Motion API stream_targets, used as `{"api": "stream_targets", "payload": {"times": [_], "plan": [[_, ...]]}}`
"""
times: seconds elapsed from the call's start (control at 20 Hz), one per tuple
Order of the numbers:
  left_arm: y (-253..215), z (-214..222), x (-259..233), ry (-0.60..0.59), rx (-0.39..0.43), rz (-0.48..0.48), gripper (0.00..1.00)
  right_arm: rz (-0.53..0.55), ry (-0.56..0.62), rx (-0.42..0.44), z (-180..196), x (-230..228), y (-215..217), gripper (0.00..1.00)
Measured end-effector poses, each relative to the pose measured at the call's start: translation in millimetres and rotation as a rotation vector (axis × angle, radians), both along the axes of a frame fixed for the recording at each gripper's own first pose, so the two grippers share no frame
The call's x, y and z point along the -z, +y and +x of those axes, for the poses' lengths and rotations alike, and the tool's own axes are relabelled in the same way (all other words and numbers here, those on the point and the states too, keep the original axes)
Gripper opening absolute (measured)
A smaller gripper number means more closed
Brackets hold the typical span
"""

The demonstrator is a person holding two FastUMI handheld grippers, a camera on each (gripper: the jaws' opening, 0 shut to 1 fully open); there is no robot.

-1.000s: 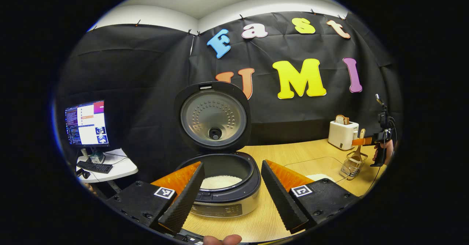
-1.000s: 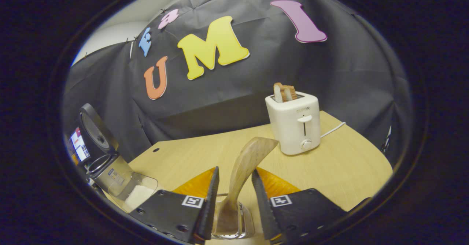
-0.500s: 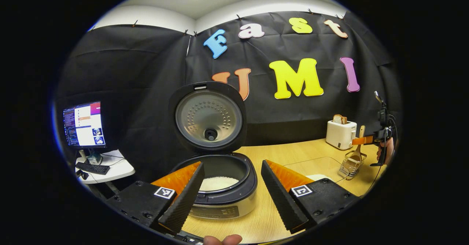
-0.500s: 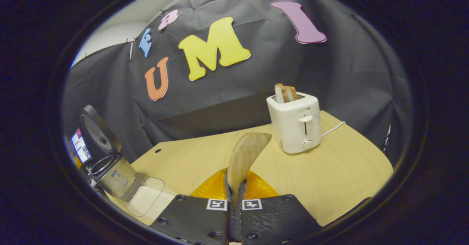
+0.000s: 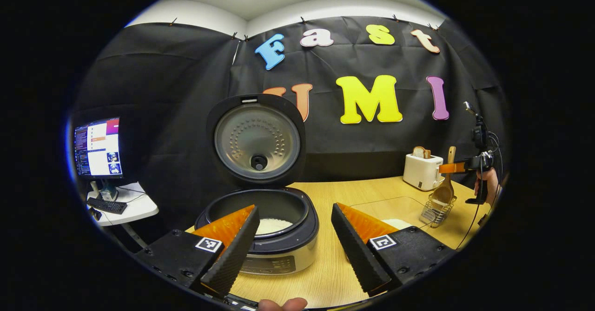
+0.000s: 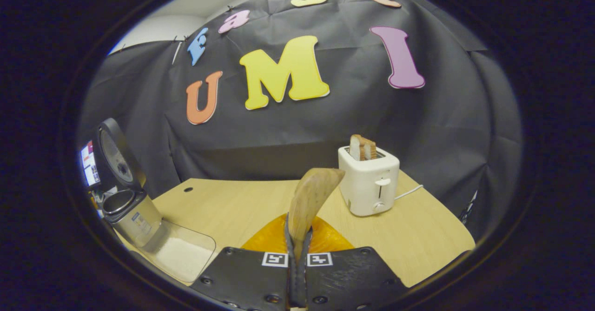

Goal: Close the left gripper, press the button to open the rice cooker; take a wooden spoon from the chopstick holder with the right hand, scoop a spoonful of rice and pour it into the rice cooker, then put the wooden spoon back into the chopstick holder.

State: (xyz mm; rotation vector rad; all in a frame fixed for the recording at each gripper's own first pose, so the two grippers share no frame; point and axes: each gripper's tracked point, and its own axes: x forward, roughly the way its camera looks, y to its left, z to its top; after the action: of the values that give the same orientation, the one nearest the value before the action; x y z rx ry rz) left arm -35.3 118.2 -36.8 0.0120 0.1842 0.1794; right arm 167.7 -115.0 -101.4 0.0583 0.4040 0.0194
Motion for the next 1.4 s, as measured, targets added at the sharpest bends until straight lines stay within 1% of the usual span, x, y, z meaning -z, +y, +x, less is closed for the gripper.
{"api": "stream_targets", "payload": {"times": [0.05,0.2,0.25,0.3,0.35,0.4,0.45,0.5,0.55,0.65,0.7,0.8,0.95,1.0,1.05,1.1,1.2,1.3,1.4], "plan": [[2.9,-0.3,0.6,-0.003,-0.001,-0.003,0.95,-0.012,-0.005,0.001,-1.0,-4.7,3.6,0.00],[11.6,-2.0,3.7,-0.012,-0.005,-0.021,0.95,-0.039,-0.032,-0.011,-4.6,-23.8,24.2,0.00],[13.7,-1.9,3.6,-0.013,-0.004,-0.023,0.99,-0.048,-0.045,-0.018,-5.2,-32.3,33.7,0.00],[16.8,-2.6,1.5,-0.015,-0.011,-0.018,0.99,-0.075,-0.063,-0.015,-6.0,-41.8,39.5,0.00],[22.3,-4.0,-3.4,-0.026,-0.025,-0.008,0.99,-0.096,-0.087,-0.028,-7.3,-52.5,49.4,0.00],[26.1,-3.0,-8.6,-0.044,-0.036,-0.001,0.99,-0.096,-0.104,-0.052,-8.9,-60.9,65.3,0.00],[24.9,0.0,-12.8,-0.064,-0.042,-0.004,0.96,-0.091,-0.111,-0.072,-10.1,-67.6,79.8,0.00],[23.1,3.4,-16.6,-0.080,-0.037,-0.012,0.99,-0.081,-0.116,-0.096,-13.0,-72.1,95.0,0.00],[19.7,6.6,-20.7,-0.093,-0.029,-0.017,0.99,-0.072,-0.117,-0.121,-14.7,-74.0,111.2,0.00],[19.3,11.3,-26.8,-0.112,-0.020,-0.017,1.00,-0.058,-0.100,-0.169,-17.6,-67.2,142.2,0.00],[20.0,12.6,-27.2,-0.112,-0.014,-0.015,0.99,-0.060,-0.088,-0.188,-19.9,-60.4,155.2,0.00],[25.9,12.5,-25.5,-0.121,-0.014,-0.022,0.99,-0.090,-0.070,-0.195,-24.8,-42.8,172.3,0.01],[37.7,10.1,-22.3,-0.116,-0.027,-0.024,0.99,-0.203,-0.015,-0.196,-30.4,-2.6,186.6,0.00],[39.6,9.9,-22.6,-0.116,-0.024,-0.023,0.95,-0.243,0.008,-0.194,-33.4,11.5,188.6,0.00],[39.6,9.4,-24.1,-0.117,-0.020,-0.022,0.99,-0.286,0.027,-0.193,-35.2,23.1,188.8,0.00],[41.9,9.7,-24.7,-0.123,-0.022,-0.023,0.99,-0.310,0.046,-0.193,-39.1,33.7,191.5,0.00],[47.4,9.0,-24.0,-0.128,-0.022,-0.033,0.99,-0.375,0.061,-0.193,-46.3,47.6,197.3,0.00],[52.2,9.4,-21.3,-0.123,-0.023,-0.048,0.99,-0.438,0.051,-0.195,-51.8,51.3,204.3,0.00],[61.2,6.6,-18.5,-0.112,-0.038,-0.053,0.99,-0.438,0.052,-0.194,-56.1,54.1,211.6,0.00]]}}
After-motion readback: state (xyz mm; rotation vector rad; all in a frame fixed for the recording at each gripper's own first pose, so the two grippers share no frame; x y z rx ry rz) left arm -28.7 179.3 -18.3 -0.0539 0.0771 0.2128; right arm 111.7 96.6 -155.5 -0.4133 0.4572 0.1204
